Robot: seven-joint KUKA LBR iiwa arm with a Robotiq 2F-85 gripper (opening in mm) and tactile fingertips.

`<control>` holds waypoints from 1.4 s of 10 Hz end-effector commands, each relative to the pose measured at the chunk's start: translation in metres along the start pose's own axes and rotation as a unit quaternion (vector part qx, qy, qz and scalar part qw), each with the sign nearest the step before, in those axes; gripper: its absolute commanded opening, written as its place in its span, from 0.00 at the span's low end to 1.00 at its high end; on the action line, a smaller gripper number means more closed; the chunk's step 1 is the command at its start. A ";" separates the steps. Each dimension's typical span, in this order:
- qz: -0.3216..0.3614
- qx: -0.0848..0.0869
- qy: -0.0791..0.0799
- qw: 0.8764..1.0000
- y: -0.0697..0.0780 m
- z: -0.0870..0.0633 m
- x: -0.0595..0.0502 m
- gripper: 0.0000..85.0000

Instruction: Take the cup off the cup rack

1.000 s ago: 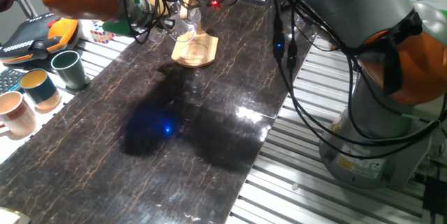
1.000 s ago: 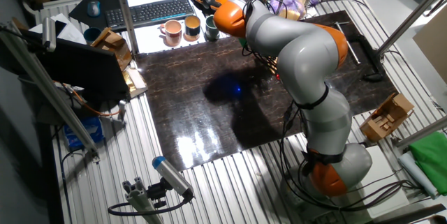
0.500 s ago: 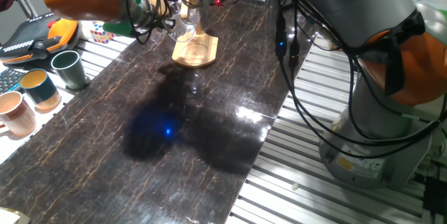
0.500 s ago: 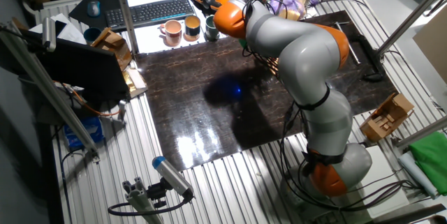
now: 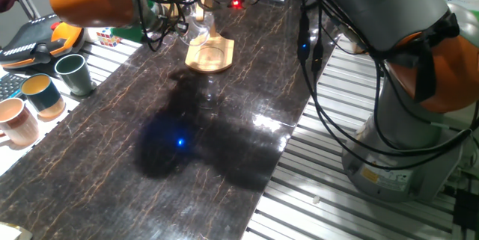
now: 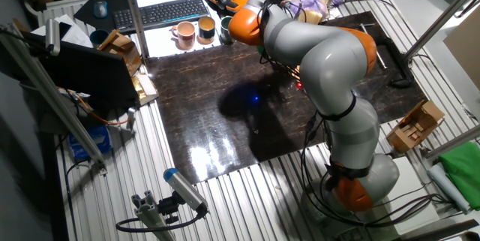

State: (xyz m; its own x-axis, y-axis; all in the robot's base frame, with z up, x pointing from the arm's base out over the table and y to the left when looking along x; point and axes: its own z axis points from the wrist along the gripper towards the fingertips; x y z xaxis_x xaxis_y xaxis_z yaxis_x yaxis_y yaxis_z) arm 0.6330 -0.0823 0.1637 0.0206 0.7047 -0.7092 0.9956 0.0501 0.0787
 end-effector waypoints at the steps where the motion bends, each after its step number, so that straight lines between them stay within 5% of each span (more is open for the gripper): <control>1: 0.005 -0.001 0.000 1.000 0.000 0.000 0.000 0.01; 7: 0.052 -0.022 0.005 0.998 0.000 -0.002 0.000 0.01; 14: 0.062 -0.026 0.006 0.998 0.002 -0.008 0.000 0.01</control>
State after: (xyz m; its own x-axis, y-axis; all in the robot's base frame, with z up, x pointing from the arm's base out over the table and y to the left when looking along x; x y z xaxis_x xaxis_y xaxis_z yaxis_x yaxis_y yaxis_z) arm 0.6347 -0.0763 0.1696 0.1423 0.7148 -0.6847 0.9793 -0.0009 0.2025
